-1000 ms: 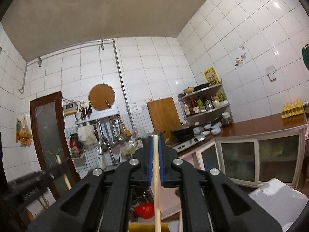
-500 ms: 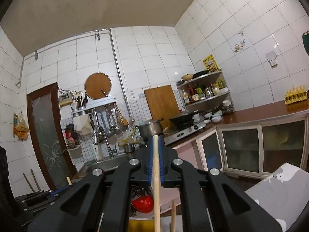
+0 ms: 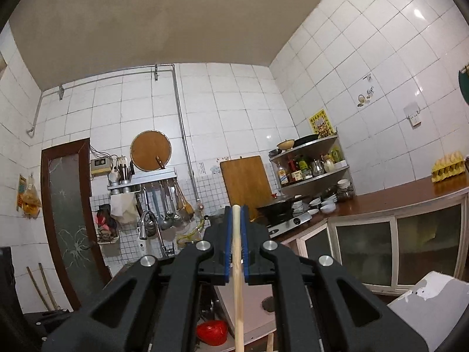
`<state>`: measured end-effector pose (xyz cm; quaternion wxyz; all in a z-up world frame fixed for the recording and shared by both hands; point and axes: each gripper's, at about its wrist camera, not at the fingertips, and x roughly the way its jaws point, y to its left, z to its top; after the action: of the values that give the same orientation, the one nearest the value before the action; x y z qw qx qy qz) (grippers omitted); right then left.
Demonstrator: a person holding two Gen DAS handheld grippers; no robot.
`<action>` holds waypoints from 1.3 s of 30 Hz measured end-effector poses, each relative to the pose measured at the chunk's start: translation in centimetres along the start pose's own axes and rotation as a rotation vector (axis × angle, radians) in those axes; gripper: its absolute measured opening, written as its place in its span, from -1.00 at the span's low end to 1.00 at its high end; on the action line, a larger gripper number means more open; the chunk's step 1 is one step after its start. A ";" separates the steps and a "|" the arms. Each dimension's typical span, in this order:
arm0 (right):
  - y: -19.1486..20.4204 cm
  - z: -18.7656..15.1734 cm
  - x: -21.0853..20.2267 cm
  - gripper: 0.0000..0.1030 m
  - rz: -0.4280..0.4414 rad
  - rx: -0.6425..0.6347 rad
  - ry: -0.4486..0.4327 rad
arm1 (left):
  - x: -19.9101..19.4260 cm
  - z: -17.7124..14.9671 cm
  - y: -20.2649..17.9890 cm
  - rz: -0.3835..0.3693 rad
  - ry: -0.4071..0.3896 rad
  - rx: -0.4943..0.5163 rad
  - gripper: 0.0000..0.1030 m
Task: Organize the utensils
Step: 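Lower both held chopsticks down into the yellow caddy, then open both grippers to release the chopsticks into the caddy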
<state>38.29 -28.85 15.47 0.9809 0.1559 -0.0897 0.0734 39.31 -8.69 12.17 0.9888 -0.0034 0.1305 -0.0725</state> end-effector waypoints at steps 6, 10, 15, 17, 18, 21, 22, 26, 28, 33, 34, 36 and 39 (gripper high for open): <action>-0.4 -1.0 0.5 -0.88 0.001 -0.027 0.028 | 1.5 -1.0 0.7 -0.001 0.042 -0.029 -0.92; -0.7 -2.0 0.3 -0.88 0.000 -0.035 0.069 | 1.5 -1.3 0.7 0.006 0.049 -0.023 -0.91; -1.2 -3.6 -0.3 -0.88 -0.018 -0.049 0.124 | 1.1 -1.6 1.0 0.007 0.065 -0.027 -0.90; -1.5 -4.1 -0.6 -0.88 -0.024 -0.049 0.149 | 0.8 -1.4 1.2 0.008 0.072 -0.032 -0.90; -1.6 -4.4 -0.9 -0.88 -0.027 -0.053 0.166 | 0.6 -1.4 1.3 0.009 0.073 -0.033 -0.90; -1.7 -4.6 -2.0 -0.87 -0.031 -0.071 0.194 | -0.6 -1.1 1.7 0.017 0.068 -0.039 -0.56; -1.7 -4.6 -2.3 -0.87 -0.033 -0.075 0.216 | -1.1 -0.9 1.9 0.022 0.065 -0.043 -0.28; -1.7 -4.0 -3.4 -0.13 -0.059 -0.077 0.317 | -3.6 -0.2 2.6 0.042 0.054 -0.043 -0.01; -1.6 -3.7 -4.5 0.15 -0.079 -0.085 0.336 | -5.0 0.0 2.9 0.055 0.060 -0.035 0.15; -1.0 -3.3 -8.2 0.17 -0.116 -0.106 0.443 | -9.8 0.0 4.8 0.111 0.062 -0.033 0.77; -0.9 -3.4 -8.8 0.17 -0.128 -0.108 0.467 | -10.6 -0.2 5.3 0.121 0.064 -0.039 0.86; -0.7 -3.8 -10.2 0.19 -0.137 -0.106 0.517 | -12.2 -0.8 6.2 0.135 0.074 -0.052 0.90; -0.1 -5.0 -12.2 0.23 -0.152 -0.106 0.596 | -14.0 -2.4 7.5 0.157 0.114 -0.057 0.90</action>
<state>27.18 -28.79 8.28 0.9735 0.0823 0.2099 0.0373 26.37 0.74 13.29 0.9819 -0.0174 0.1886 0.0088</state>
